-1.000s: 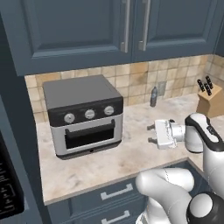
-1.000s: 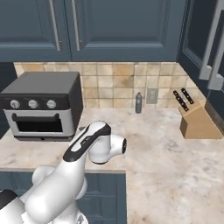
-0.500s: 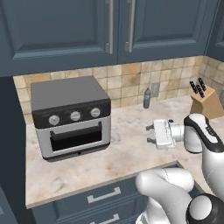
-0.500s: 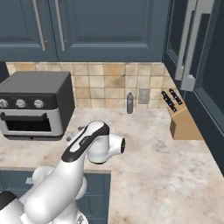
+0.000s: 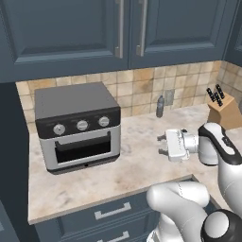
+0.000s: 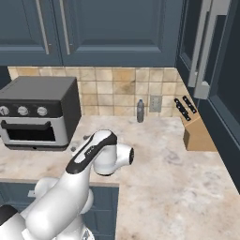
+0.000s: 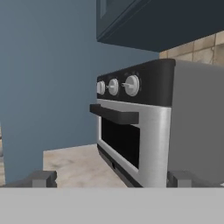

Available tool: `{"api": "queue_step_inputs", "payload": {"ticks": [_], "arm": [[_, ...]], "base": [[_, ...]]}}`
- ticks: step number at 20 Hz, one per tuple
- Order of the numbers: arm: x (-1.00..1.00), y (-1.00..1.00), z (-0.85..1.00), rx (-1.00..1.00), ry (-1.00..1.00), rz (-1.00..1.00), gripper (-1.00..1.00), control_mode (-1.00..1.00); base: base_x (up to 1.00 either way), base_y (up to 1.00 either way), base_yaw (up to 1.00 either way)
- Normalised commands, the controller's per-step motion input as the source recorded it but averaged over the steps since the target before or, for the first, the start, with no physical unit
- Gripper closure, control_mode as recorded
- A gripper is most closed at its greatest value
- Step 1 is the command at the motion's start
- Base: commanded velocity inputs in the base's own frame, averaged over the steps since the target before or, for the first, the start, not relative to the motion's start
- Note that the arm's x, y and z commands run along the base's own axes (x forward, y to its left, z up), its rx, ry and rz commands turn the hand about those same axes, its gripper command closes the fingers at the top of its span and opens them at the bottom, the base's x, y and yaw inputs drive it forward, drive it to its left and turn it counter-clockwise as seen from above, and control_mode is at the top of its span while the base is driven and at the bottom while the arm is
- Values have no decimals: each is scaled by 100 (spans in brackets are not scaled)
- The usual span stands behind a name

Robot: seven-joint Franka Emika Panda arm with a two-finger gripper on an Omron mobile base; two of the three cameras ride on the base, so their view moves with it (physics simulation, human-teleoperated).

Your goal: Place the drinks on the dining counter in a tight cluster.

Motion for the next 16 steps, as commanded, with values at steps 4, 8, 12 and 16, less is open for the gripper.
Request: {"api": "queue_step_inputs", "payload": {"ticks": [4, 8, 12, 16], "arm": [[0, 0, 0, 0, 0, 0, -100, 100], [0, 0, 0, 0, 0, 0, -100, 100], [0, 0, 0, 0, 0, 0, -100, 100], [0, 0, 0, 0, 0, 0, -100, 100]], "base": [[0, -1, 0], [0, 0, 0], [0, 0, 0], [4, -2, 0]]}}
